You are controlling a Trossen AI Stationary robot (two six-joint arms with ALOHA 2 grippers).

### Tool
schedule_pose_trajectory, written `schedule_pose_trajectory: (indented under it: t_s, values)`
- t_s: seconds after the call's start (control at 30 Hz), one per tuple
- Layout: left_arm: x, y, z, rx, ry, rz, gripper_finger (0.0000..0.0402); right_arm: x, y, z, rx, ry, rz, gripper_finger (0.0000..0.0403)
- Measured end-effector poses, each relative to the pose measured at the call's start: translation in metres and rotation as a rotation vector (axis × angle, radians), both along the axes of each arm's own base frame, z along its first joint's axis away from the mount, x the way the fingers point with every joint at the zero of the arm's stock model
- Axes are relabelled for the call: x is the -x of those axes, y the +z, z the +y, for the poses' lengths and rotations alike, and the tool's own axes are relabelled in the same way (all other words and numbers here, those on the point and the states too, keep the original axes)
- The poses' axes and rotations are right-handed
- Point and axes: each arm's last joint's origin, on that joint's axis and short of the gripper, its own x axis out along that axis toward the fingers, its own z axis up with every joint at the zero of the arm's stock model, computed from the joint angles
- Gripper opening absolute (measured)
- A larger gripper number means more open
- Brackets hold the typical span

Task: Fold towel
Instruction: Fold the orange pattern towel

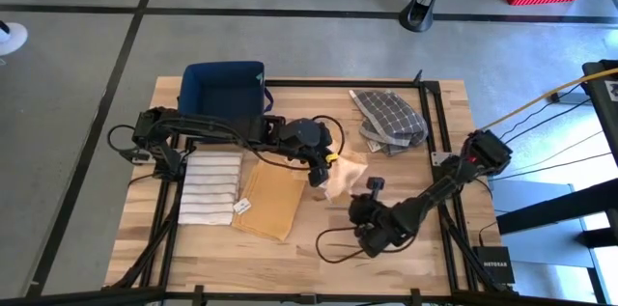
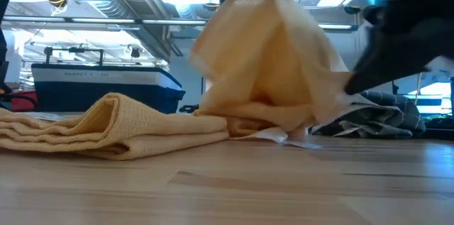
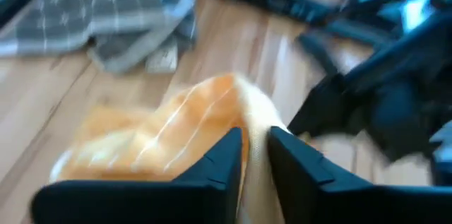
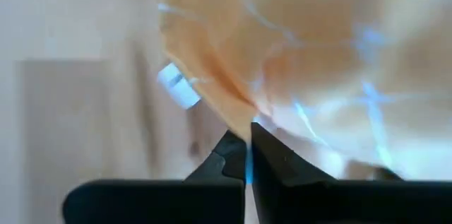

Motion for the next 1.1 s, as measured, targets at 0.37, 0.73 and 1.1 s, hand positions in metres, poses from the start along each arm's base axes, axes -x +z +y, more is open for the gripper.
schedule_pose_trajectory:
  t_s: [0.37,0.73,1.1]
  values:
    - [0.03,-0.029,-0.04,-0.034,-0.095,0.405,0.0131,0.075,0.001,0.044,-0.131,-0.129,-0.082,0.0005]
    - [0.055,-0.06,-0.091,-0.374,-0.146,0.528,0.0126,0.09,0.002,0.05,-0.147,-0.165,-0.192,0.0006]
    - [0.072,-0.133,-0.058,-0.79,-0.211,0.691,0.0125,0.089,0.003,0.051,-0.129,-0.138,-0.206,0.001]
